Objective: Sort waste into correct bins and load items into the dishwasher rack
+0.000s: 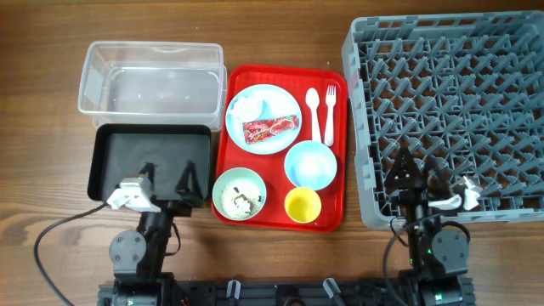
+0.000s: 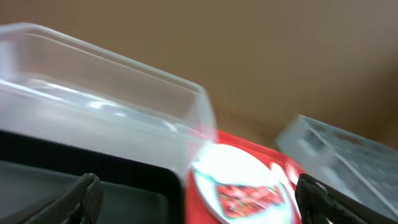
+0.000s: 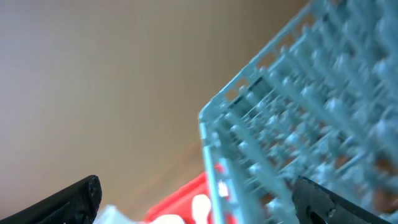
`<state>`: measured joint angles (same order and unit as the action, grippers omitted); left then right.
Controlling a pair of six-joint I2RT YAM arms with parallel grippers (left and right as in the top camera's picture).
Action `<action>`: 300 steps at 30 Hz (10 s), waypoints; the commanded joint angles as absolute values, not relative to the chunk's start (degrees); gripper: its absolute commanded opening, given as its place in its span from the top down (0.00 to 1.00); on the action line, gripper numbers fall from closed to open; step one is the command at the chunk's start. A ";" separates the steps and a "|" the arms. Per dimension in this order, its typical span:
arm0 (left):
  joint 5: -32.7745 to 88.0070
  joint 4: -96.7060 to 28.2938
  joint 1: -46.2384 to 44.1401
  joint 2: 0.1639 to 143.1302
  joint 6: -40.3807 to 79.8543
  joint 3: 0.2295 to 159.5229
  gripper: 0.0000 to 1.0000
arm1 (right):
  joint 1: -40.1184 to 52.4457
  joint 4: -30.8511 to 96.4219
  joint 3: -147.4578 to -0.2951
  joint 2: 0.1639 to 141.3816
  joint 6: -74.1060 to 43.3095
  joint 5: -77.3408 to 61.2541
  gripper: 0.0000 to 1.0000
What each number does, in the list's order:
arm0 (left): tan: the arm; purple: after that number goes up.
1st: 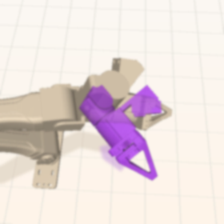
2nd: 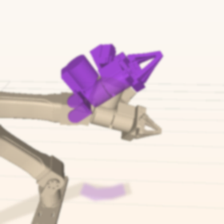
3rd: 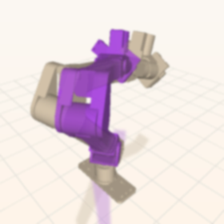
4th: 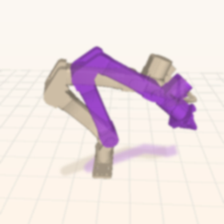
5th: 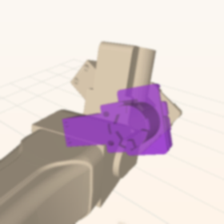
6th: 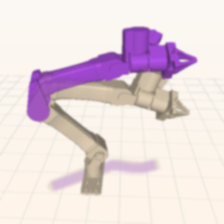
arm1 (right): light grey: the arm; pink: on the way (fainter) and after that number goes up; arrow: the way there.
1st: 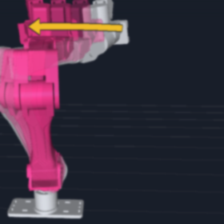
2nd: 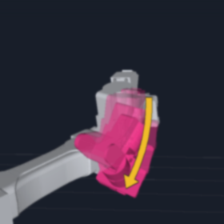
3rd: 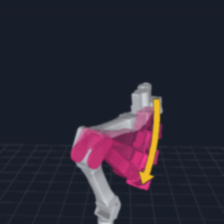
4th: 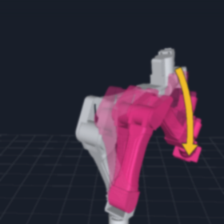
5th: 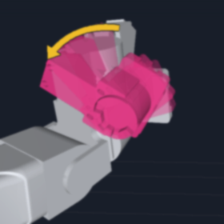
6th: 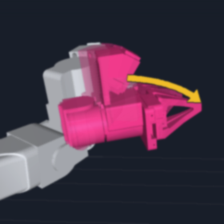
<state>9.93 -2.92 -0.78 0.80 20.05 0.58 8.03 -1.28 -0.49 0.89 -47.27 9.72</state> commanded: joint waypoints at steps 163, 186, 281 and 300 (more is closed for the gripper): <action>-3.53 -48.07 -44.51 98.52 37.80 60.12 0.96 | -0.62 59.20 -68.66 56.47 -12.14 -26.02 0.08; 59.48 -61.80 12.53 93.80 2.81 66.78 0.96 | -0.62 59.40 -68.66 56.47 -12.19 -26.00 0.08; -9.54 -20.49 -28.12 107.96 18.17 69.67 0.15 | -0.62 59.99 -68.66 56.66 -13.52 -25.54 0.02; -21.93 -26.00 -11.88 96.05 18.09 73.41 0.12 | -0.56 60.55 -68.66 57.08 -9.06 -31.18 0.07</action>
